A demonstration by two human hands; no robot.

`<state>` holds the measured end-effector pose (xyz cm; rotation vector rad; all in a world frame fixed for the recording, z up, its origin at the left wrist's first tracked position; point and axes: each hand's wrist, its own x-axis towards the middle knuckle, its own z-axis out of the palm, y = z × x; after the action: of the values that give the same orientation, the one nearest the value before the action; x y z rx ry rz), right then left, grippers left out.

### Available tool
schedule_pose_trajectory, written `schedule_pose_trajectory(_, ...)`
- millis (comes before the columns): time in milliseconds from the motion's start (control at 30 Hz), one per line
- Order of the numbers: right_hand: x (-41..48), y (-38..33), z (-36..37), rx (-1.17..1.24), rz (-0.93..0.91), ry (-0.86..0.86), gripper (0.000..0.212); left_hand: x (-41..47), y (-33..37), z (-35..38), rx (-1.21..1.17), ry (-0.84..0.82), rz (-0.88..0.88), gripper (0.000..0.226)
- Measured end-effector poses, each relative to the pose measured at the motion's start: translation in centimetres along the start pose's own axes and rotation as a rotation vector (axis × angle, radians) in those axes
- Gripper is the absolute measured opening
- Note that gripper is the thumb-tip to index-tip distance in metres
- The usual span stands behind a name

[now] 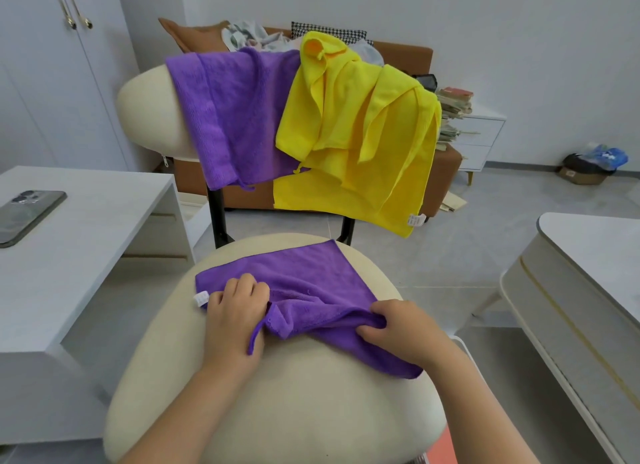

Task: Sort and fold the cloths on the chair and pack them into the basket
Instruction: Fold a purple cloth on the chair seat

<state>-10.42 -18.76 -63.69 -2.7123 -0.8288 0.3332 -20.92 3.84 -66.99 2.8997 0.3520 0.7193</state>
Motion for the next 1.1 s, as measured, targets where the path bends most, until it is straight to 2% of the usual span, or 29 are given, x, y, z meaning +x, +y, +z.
schedule_pose_trajectory(100,-0.1,-0.1,0.1,0.1,-0.04,-0.009,0.027,-0.3,-1.0,0.3,-0.14,-0.17,0.006,0.037)
schedule_pose_trajectory(200,-0.1,-0.3,-0.1,0.166,-0.101,0.075,0.022,-0.5,-1.6,-0.3,-0.368,-0.345,0.115,0.06)
schedule_pose_trajectory(233,-0.1,-0.5,-0.1,0.19,-0.127,0.092,0.022,-0.6,-1.5,-0.7,-0.428,-0.348,0.16,0.055)
schedule_pose_trajectory(300,-0.1,-0.7,-0.1,0.242,-0.167,0.075,0.019,-1.0,-1.4,-0.9,-0.495,-0.321,0.191,0.019)
schedule_pose_trajectory(333,-0.1,-0.6,0.0,0.257,-0.176,0.042,0.017,-1.1,-1.6,-1.1,-0.514,-0.347,0.157,0.009)
schedule_pose_trajectory(400,-0.3,-0.5,0.2,0.276,-0.186,-0.044,0.015,-1.2,-1.8,-1.5,-0.534,-0.402,0.08,0.017)
schedule_pose_trajectory(467,-0.6,-0.5,0.3,0.344,-0.2,-0.078,0.013,-1.4,-2.3,-2.0,-0.56,-0.388,0.032,0.02)
schedule_pose_trajectory(600,-0.9,-1.4,-0.1,0.568,-0.217,0.004,0.016,-1.7,-2.9,-2.8,-0.539,-0.322,-0.03,0.02)
schedule_pose_trajectory(667,-0.8,-1.9,0.3,0.534,-0.213,-0.01,0.018,-1.8,-2.8,-2.9,-0.464,-0.342,-0.065,0.026)
schedule_pose_trajectory(733,-0.6,-2.1,1.1,0.403,-0.216,-0.069,0.021,-1.9,-2.7,-3.0,-0.449,-0.411,-0.08,0.032)
schedule_pose_trajectory(833,0.1,-2.5,2.2,0.256,-0.217,-0.146,0.023,-2.1,-2.4,-3.0,-0.454,-0.485,-0.038,0.038)
schedule_pose_trajectory(1000,0.2,-3.2,2.4,0.245,-0.116,-0.164,0.025,-1.7,-1.9,-1.8,-0.331,-0.419,0.028,0.073)
schedule_pose_trajectory(1100,-0.2,-3.4,2.3,0.215,-0.035,-0.164,0.027,-1.3,-1.4,-1.9,-0.312,-0.32,-0.024,0.079)
